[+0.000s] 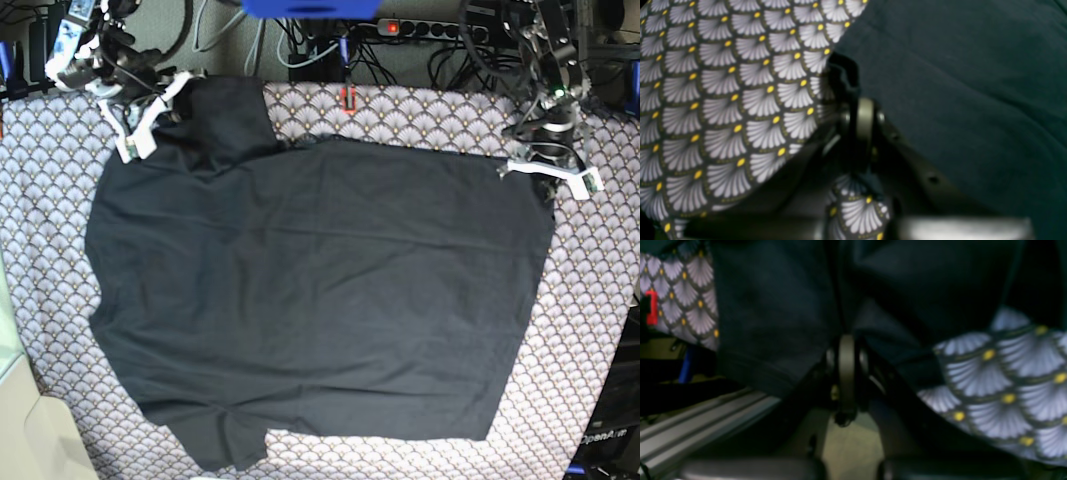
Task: Fold the T-shirt properly
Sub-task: 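Lift both shoulder corners and fold them toward the hem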
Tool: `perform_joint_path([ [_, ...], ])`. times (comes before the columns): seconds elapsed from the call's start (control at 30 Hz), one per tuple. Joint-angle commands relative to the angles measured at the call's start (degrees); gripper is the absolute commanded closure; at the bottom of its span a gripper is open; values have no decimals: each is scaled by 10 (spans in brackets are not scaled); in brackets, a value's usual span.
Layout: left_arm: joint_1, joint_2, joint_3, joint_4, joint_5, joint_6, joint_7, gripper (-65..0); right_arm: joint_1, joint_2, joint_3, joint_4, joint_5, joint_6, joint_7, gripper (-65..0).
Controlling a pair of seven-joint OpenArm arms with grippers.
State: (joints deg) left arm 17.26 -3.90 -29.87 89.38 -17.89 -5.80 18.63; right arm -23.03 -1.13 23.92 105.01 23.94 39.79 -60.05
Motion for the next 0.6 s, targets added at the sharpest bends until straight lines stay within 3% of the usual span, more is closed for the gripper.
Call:
perform_joint_path([
  [0.0, -2, -5, -2, 13, -4, -2, -14, 0, 2, 3, 0, 30, 12, 2, 10, 0],
  [0.2, -6, -4, -2, 27, -5, -2, -14, 0, 13, 8, 0, 74, 12, 2, 8, 0],
  [0.57, -24, -4, -2, 61, -4, 2, -8, 0, 120, 49, 1, 74, 13, 2, -67, 0],
])
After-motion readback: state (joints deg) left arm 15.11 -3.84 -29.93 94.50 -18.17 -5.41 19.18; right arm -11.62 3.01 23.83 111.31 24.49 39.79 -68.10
